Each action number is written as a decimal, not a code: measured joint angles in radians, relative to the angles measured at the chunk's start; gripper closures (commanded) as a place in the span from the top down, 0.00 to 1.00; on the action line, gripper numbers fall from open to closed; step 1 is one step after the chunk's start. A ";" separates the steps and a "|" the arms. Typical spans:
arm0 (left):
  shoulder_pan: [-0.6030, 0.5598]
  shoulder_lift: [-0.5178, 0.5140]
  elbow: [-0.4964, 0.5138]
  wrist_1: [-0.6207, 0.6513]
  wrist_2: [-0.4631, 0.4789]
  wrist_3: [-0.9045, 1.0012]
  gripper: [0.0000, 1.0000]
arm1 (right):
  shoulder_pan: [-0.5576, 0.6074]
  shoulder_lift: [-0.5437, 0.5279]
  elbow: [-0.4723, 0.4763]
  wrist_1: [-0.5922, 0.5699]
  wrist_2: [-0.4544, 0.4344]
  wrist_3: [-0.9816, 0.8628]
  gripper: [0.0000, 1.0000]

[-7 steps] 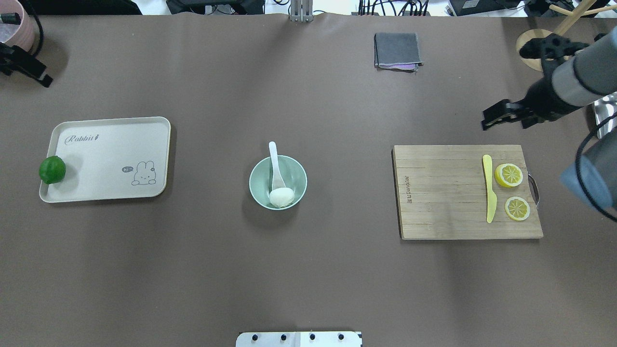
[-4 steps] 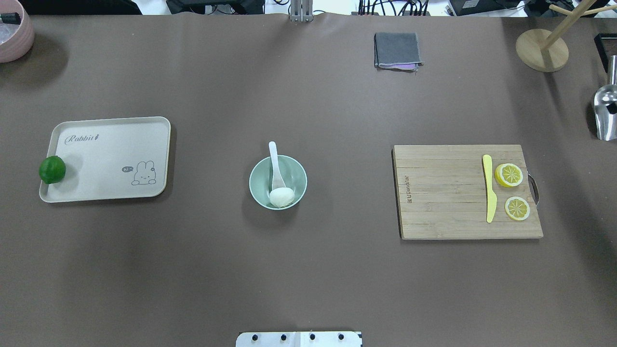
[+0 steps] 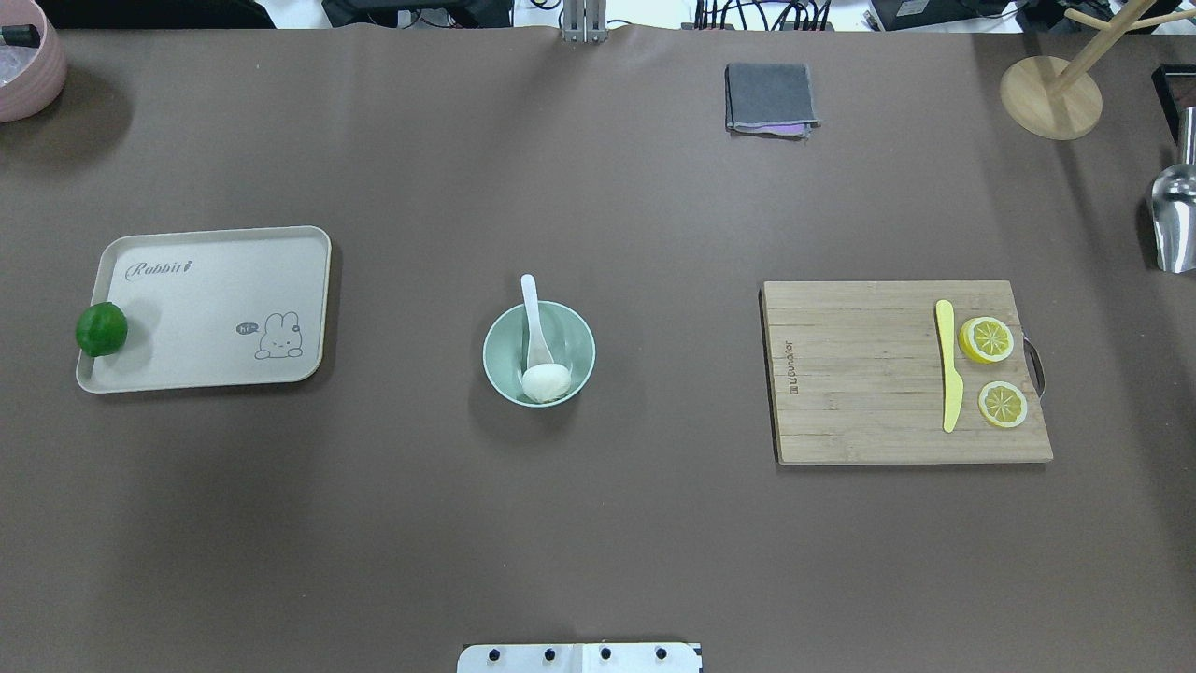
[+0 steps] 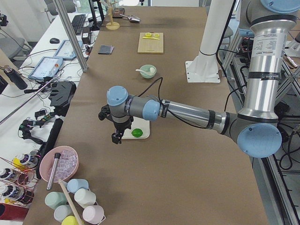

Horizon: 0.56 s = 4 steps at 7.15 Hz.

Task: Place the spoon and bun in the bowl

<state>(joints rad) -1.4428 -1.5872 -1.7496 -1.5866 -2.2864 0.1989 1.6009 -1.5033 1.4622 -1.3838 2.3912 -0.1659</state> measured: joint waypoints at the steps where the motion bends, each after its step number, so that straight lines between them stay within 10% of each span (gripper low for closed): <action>1: 0.000 0.018 -0.021 -0.003 0.012 0.000 0.98 | 0.012 -0.005 0.002 0.003 -0.001 -0.002 1.00; 4: 0.003 0.028 -0.032 -0.007 0.027 0.004 0.98 | 0.053 -0.023 0.007 0.005 0.005 -0.006 1.00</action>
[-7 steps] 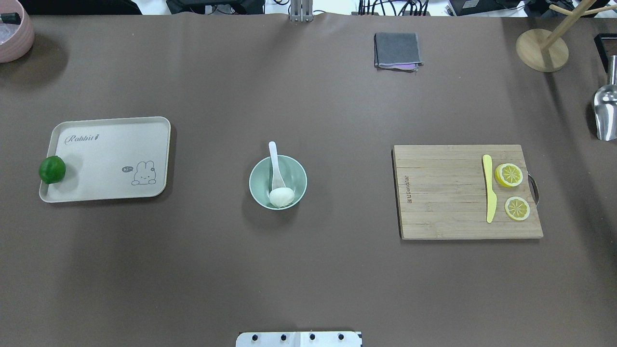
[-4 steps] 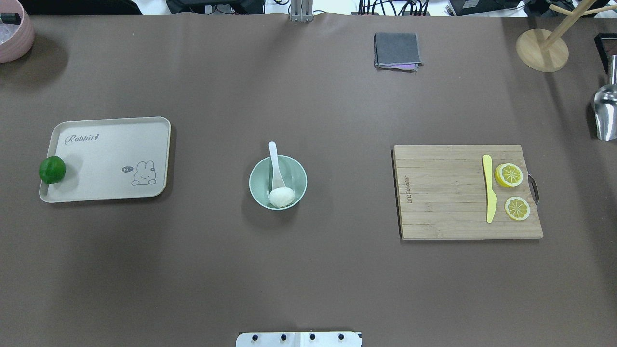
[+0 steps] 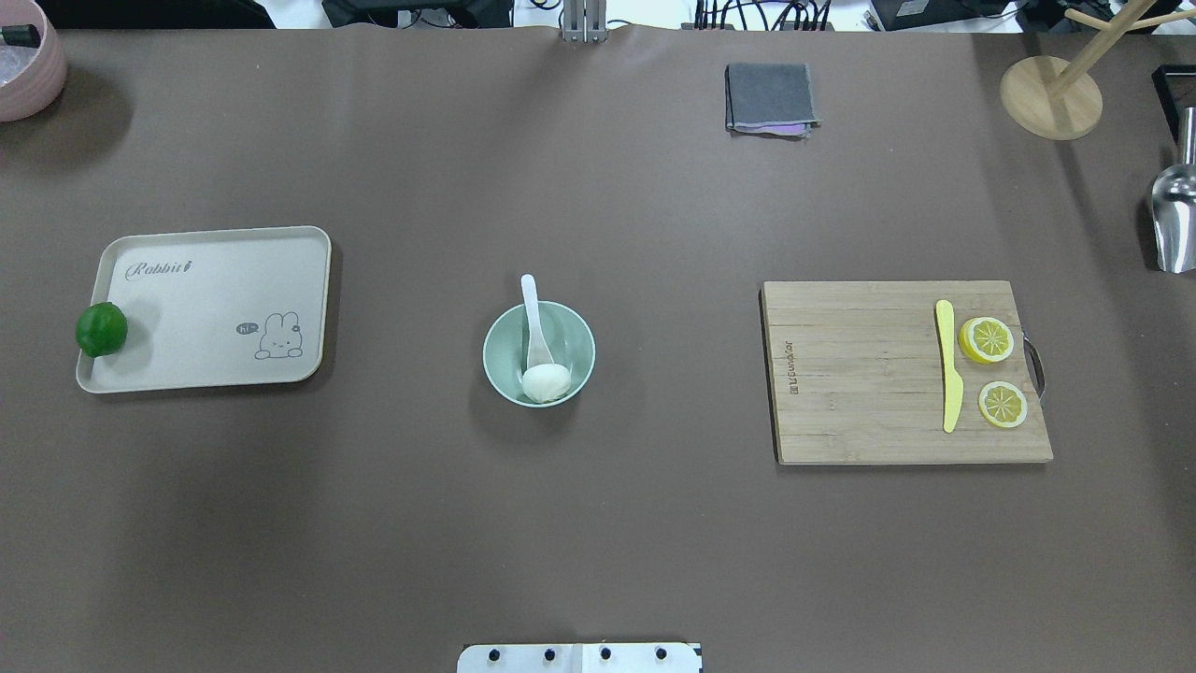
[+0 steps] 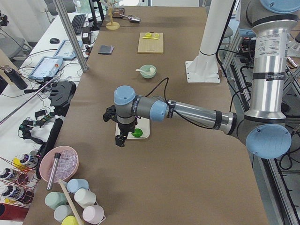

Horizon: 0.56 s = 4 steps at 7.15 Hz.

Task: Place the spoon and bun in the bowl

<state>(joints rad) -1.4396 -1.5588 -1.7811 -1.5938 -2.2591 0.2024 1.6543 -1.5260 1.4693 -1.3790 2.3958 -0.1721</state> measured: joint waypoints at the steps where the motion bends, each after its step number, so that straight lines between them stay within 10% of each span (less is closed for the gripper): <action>1: 0.001 0.003 0.013 0.001 0.000 -0.001 0.98 | 0.014 -0.006 0.001 -0.002 0.010 0.000 1.00; 4: -0.022 0.009 0.034 -0.001 -0.002 -0.004 0.98 | 0.044 -0.012 0.002 -0.002 0.036 0.005 1.00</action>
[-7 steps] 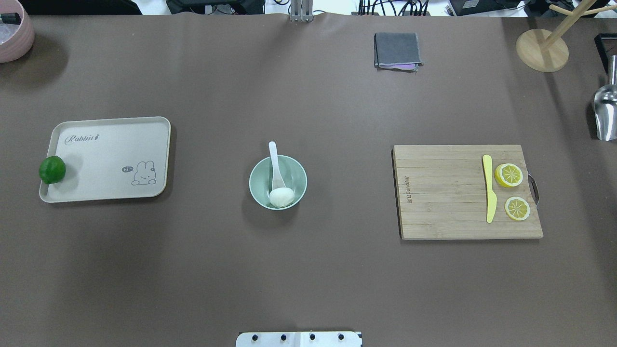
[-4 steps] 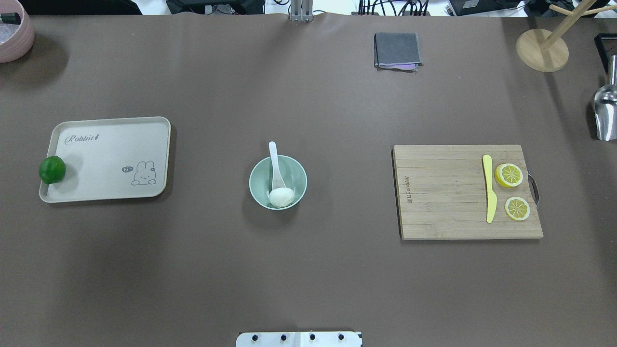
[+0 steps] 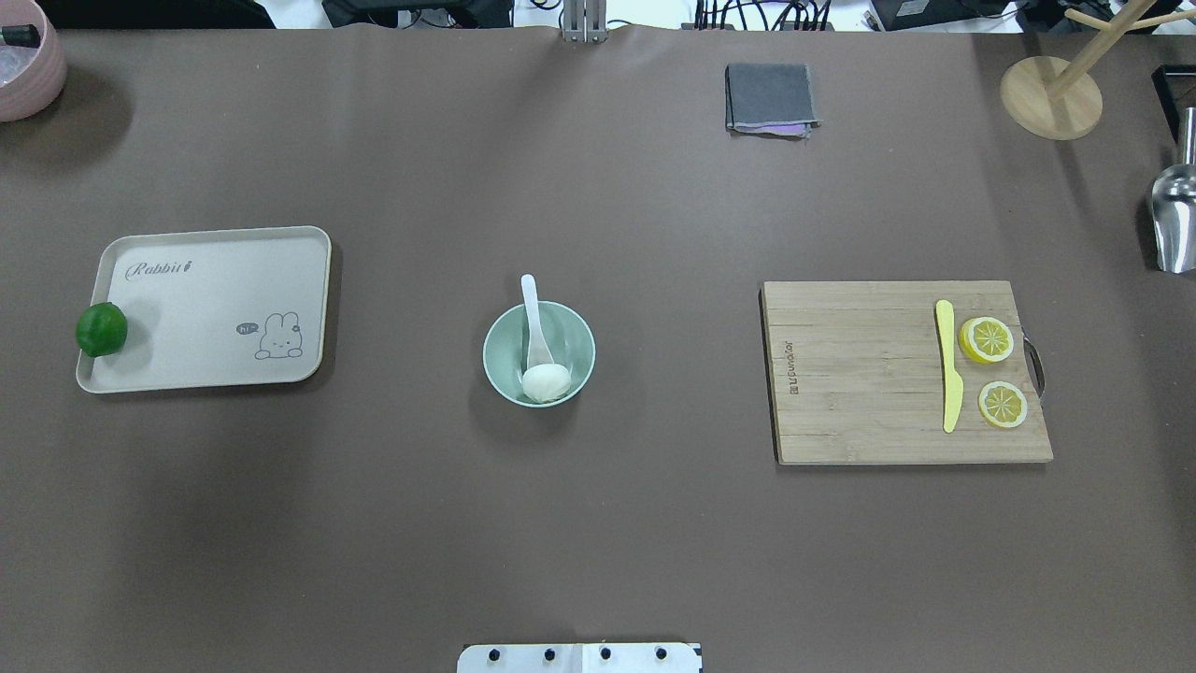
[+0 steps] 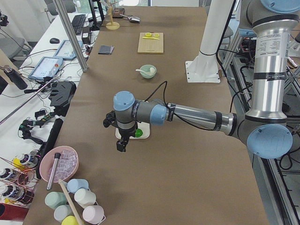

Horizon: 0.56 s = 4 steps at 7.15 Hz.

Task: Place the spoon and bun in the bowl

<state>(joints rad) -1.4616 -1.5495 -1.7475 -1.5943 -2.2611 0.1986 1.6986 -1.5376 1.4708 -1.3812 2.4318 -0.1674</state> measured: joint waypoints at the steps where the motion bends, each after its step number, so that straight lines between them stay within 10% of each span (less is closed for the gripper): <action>1: -0.016 0.002 0.000 0.000 -0.002 0.000 0.98 | 0.003 0.008 0.002 -0.001 0.007 0.005 1.00; 4: -0.028 0.002 -0.002 0.000 -0.004 0.000 0.98 | 0.004 -0.005 0.014 0.003 0.004 -0.003 1.00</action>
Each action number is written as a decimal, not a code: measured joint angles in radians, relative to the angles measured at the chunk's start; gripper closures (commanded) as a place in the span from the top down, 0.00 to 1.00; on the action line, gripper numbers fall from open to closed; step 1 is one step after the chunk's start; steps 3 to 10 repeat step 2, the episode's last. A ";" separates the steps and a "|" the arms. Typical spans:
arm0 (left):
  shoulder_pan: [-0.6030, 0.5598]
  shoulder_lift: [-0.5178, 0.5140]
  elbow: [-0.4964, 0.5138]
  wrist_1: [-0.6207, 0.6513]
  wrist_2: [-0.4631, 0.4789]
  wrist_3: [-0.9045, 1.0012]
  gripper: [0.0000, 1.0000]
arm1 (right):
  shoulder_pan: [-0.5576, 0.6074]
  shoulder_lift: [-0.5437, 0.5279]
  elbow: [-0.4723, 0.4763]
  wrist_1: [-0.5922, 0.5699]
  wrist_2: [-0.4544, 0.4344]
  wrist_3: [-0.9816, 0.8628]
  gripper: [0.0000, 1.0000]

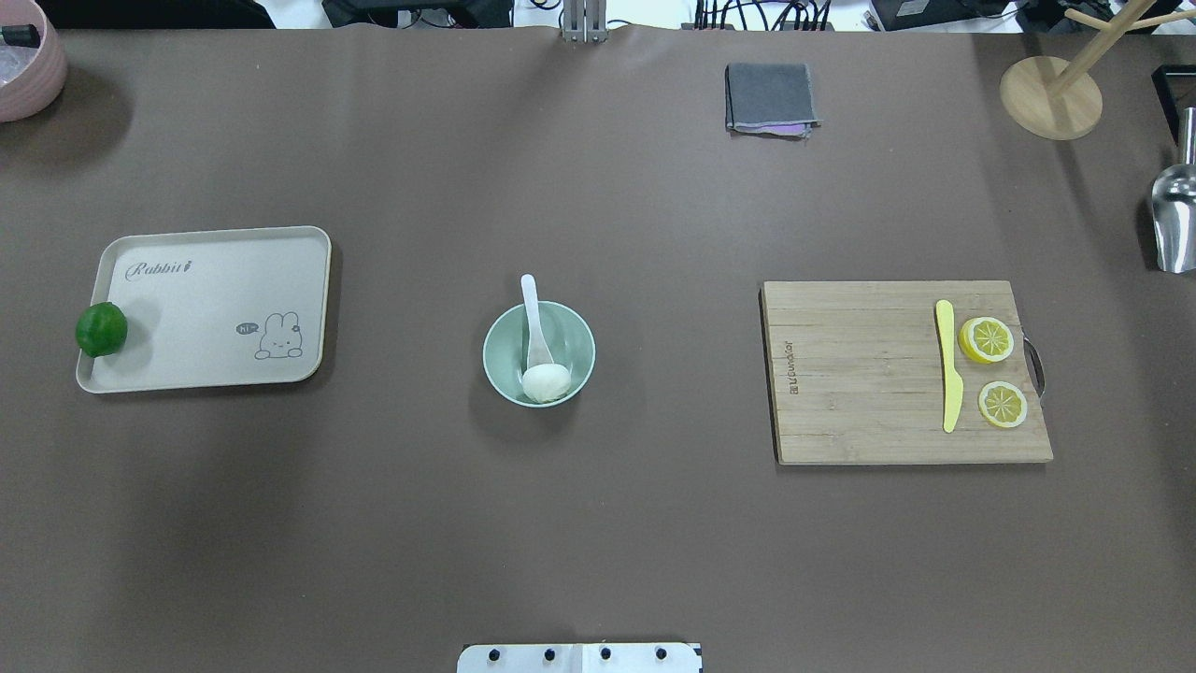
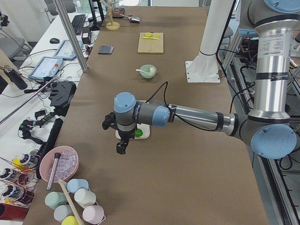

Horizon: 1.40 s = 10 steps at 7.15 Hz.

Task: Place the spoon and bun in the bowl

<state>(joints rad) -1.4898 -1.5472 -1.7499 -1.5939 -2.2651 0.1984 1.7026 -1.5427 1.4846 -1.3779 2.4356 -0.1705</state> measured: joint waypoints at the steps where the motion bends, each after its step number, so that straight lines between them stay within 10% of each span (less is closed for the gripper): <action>1: 0.001 -0.014 0.002 0.000 0.001 0.000 0.98 | 0.000 -0.013 -0.003 0.000 -0.013 -0.001 1.00; 10: 0.002 -0.033 0.000 -0.001 0.000 0.000 0.98 | 0.000 -0.020 -0.017 -0.004 -0.025 -0.002 1.00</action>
